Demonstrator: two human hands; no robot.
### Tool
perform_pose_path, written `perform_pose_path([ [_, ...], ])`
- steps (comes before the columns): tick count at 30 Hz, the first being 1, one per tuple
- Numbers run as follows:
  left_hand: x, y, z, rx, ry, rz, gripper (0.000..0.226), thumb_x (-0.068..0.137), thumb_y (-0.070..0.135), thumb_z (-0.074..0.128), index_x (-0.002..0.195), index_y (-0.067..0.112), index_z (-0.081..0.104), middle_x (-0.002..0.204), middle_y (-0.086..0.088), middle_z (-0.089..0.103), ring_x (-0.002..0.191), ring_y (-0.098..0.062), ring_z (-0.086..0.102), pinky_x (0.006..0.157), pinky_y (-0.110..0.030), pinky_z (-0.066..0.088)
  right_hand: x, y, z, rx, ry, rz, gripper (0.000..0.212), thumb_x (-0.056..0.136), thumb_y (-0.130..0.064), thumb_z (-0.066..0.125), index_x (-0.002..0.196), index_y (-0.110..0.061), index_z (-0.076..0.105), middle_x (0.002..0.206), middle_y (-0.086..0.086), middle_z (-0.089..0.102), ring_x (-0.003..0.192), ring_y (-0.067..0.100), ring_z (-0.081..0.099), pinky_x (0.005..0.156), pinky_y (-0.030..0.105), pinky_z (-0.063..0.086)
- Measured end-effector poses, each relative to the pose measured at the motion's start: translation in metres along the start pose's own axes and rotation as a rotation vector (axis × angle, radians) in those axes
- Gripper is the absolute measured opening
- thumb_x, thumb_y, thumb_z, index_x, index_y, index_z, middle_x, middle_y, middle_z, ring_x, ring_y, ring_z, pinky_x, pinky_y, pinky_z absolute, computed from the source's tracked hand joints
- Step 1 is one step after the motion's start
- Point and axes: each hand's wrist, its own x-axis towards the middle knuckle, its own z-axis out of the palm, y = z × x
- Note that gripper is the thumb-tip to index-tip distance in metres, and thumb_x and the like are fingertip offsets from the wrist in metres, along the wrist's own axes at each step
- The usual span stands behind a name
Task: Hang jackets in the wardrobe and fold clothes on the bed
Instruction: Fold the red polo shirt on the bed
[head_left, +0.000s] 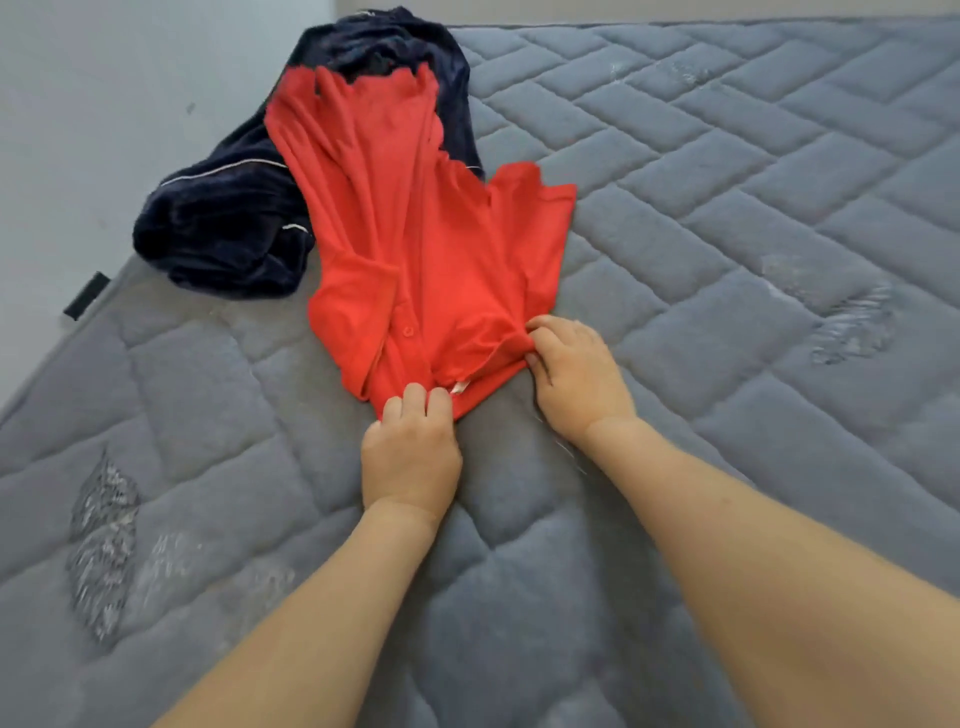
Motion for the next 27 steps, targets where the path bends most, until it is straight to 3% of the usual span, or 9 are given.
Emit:
perform_pose_path([
  [3,-0.061,0.017,-0.03,0.04,-0.069,0.058,0.008,0.078,0.005,0.063,0.076,0.012,0.061,0.072,-0.01,0.055,0.057,-0.03,0.057,0.039,-0.03,0.039,-0.081,-0.014,-0.03,-0.052,-0.073,0.032,0.018,0.09,-0.013,0.058,0.105,-0.008,0.066,0.127,0.007,0.06,0.12,0.028,0.053,0.111,0.045,0.03],
  [6,-0.124,0.051,-0.067,0.042,-0.21,0.058,0.018,0.07,0.008,0.079,0.073,0.012,0.062,0.069,-0.009,0.057,0.05,-0.027,0.059,0.036,-0.029,0.04,-0.156,-0.022,-0.066,-0.124,-0.208,0.094,0.022,0.096,-0.019,0.048,0.113,-0.014,0.062,0.138,0.001,0.051,0.134,0.024,0.04,0.115,0.045,0.022],
  [8,-0.161,0.086,-0.096,0.086,-0.374,0.059,0.005,0.085,0.017,0.067,0.088,0.016,0.063,0.082,-0.006,0.063,0.064,-0.024,0.068,0.047,-0.031,0.049,-0.193,-0.019,-0.098,-0.189,-0.293,0.125,0.026,0.099,-0.021,0.041,0.12,-0.018,0.057,0.145,0.0,0.043,0.135,0.023,0.037,0.113,0.044,0.025],
  [11,-0.205,0.16,-0.126,-0.015,-0.675,0.054,0.027,0.101,0.022,0.036,0.118,0.018,0.056,0.116,-0.004,0.064,0.103,-0.024,0.067,0.079,-0.034,0.052,-0.233,0.0,-0.162,-0.354,-0.461,0.222,0.029,0.099,-0.023,0.035,0.122,-0.022,0.053,0.14,0.003,0.041,0.125,0.026,0.045,0.104,0.043,0.032],
  [17,-0.259,0.334,-0.207,-0.56,-1.159,0.167,0.051,0.088,0.008,0.051,0.139,0.004,0.046,0.127,-0.02,0.06,0.116,-0.036,0.059,0.097,-0.039,0.05,-0.332,0.082,-0.29,-0.424,-0.681,0.512,0.032,0.099,-0.024,0.037,0.126,-0.03,0.053,0.13,0.004,0.049,0.119,0.027,0.055,0.094,0.039,0.043],
  [20,-0.231,0.346,-0.228,-0.563,-1.04,0.379,0.051,0.084,0.005,0.049,0.134,0.012,0.052,0.129,-0.016,0.06,0.118,-0.034,0.056,0.099,-0.039,0.046,-0.37,0.107,-0.325,-0.18,-0.674,0.876,0.043,0.099,-0.026,0.045,0.142,-0.022,0.041,0.138,0.015,0.051,0.123,0.032,0.053,0.097,0.037,0.044],
  [22,-0.207,0.317,-0.226,-0.382,-0.935,0.413,0.041,0.085,0.011,0.049,0.125,0.015,0.058,0.126,-0.013,0.06,0.117,-0.033,0.056,0.098,-0.04,0.047,-0.381,0.101,-0.33,0.034,-0.602,1.103,0.028,0.097,-0.018,0.048,0.122,-0.007,0.054,0.132,0.022,0.057,0.118,0.033,0.056,0.087,0.031,0.044],
  [24,-0.189,0.273,-0.214,-0.227,-0.886,0.373,0.042,0.087,0.012,0.046,0.127,0.014,0.055,0.129,-0.014,0.054,0.119,-0.035,0.053,0.101,-0.041,0.044,-0.383,0.083,-0.321,0.246,-0.6,1.239,0.019,0.096,-0.016,0.05,0.101,-0.001,0.06,0.108,0.022,0.064,0.099,0.033,0.061,0.076,0.033,0.042],
  [27,-0.166,0.219,-0.186,-0.101,-0.839,0.278,0.05,0.091,0.019,0.044,0.141,0.015,0.041,0.144,-0.014,0.04,0.129,-0.037,0.043,0.107,-0.044,0.038,-0.379,0.047,-0.292,0.664,-0.357,1.453,0.02,0.09,-0.027,0.065,0.078,-0.014,0.056,0.08,0.008,0.06,0.07,0.021,0.056,0.068,0.034,0.044],
])
